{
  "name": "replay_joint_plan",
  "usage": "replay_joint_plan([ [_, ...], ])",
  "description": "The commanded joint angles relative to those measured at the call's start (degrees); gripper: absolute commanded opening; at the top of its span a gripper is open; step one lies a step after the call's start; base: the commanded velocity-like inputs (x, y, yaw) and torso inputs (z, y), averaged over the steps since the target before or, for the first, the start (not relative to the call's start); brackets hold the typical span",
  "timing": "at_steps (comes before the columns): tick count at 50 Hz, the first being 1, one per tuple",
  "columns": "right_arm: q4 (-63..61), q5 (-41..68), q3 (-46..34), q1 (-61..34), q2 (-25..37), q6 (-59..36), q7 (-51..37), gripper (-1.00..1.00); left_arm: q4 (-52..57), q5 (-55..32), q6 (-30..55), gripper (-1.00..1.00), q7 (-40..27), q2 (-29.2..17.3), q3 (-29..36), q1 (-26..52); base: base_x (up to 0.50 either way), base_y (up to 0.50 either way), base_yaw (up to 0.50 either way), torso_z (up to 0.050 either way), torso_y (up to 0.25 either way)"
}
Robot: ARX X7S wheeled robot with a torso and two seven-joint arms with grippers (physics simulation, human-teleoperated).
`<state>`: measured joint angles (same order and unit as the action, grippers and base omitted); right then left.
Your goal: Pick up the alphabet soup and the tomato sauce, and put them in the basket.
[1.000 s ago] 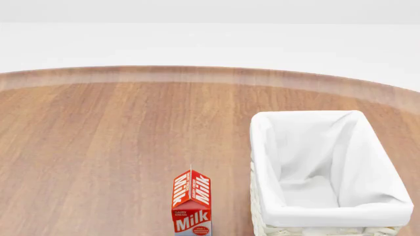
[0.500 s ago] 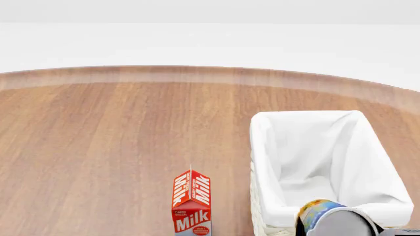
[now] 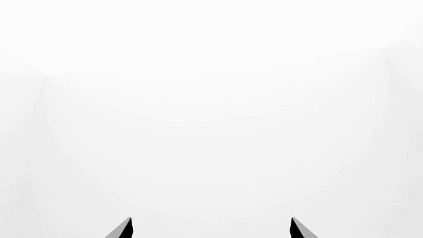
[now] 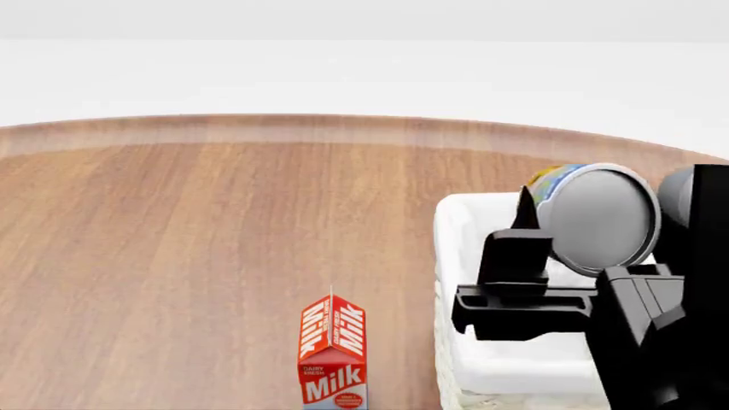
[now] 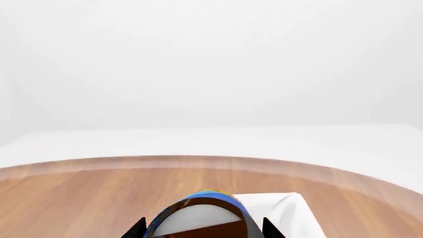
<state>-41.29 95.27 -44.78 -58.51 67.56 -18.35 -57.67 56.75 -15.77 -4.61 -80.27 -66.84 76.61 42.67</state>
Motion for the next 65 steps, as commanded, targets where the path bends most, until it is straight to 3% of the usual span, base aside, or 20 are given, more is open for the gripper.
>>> replay_joint_plan([
  [1,14.2,-2.7,-0.5,-10.2,-9.7,-8.9,4.5,-1.00,0.1,0.2,0.0,1.00,0.1,-0.1,-0.2,-0.4,0.00,0.00,0.00,0.000,0.000],
  [18,42.5,-15.6,-5.6,-11.9,-22.0,-7.7,16.8,-1.00,-0.1,0.1,0.1,1.00,0.4,0.4,-0.6,-0.6,0.00,0.00,0.00,0.000,0.001],
  [33,60.4,-20.9,-8.1,-10.9,-29.1,-4.4,22.3,-1.00,-0.8,-0.2,0.1,1.00,1.0,1.0,-0.8,-0.8,0.00,0.00,0.00,0.000,0.001],
  [48,71.6,-24.9,-9.3,-7.7,-34.1,0.9,25.2,-1.00,-0.1,-0.6,0.6,1.00,1.3,0.9,-1.4,-0.7,0.00,0.00,0.00,0.001,0.001],
  [65,78.0,-23.6,-9.4,-5.9,-37.0,-0.1,26.4,-1.00,-0.9,0.1,0.0,1.00,1.4,1.1,-1.4,-1.6,0.00,0.00,0.00,0.000,0.001],
])
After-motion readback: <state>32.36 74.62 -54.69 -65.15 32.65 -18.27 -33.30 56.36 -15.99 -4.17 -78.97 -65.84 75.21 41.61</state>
